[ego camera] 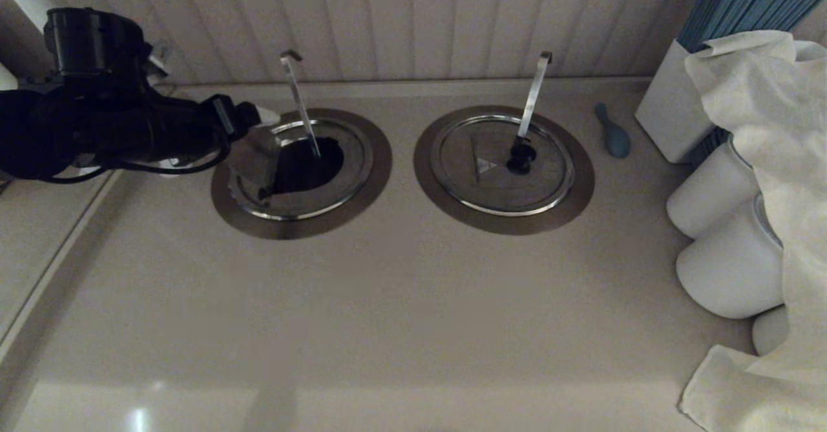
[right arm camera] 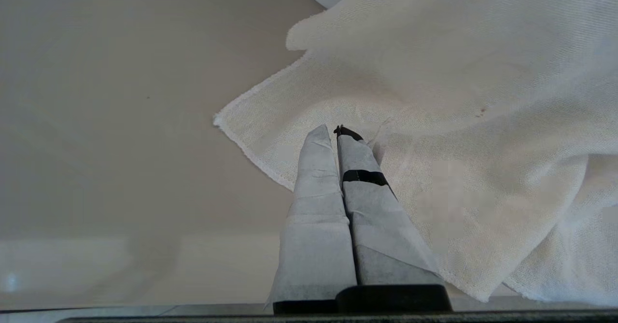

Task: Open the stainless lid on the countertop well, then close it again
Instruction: Close the lid

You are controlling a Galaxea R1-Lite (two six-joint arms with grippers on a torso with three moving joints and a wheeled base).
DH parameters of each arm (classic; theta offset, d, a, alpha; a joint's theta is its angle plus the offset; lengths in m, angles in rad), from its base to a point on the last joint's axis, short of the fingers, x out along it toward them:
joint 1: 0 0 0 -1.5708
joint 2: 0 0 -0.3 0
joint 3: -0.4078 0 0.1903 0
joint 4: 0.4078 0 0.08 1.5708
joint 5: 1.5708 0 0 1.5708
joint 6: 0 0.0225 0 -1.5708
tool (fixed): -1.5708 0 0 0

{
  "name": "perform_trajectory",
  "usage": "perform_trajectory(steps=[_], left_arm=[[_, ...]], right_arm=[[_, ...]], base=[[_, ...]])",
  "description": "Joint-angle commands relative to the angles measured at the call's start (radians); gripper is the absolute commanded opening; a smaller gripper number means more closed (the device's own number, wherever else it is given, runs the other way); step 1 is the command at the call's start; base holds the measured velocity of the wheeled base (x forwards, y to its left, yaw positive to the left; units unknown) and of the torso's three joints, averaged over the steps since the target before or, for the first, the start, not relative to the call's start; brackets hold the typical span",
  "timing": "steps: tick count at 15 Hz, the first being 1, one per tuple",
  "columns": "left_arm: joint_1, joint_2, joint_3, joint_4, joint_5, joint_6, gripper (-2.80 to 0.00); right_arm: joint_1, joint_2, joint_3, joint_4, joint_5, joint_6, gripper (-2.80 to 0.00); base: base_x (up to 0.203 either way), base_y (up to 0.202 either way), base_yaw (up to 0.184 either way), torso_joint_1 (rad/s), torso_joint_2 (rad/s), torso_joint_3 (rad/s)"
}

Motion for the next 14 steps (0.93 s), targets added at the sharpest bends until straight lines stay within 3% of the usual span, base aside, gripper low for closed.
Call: perform_trajectory(steps=[1,14], left_arm=[[-0.007,-0.025,0.009,-0.001,0.0,-0.002,0.0],[-0.087,-0.013,0.034,-0.004,0.0,-0.021,0.0]], right_arm=[[0.0,0.0,0.001,0.0,0.001,0.0,-2.8],[0.0,0.0,0.0,0.0,0.001,0.0,-2.8]], base=[[0.0,0.0,0.0,0.0,0.0,0.0],[0.0,0.0,0.0,0.0,0.0,0.0]])
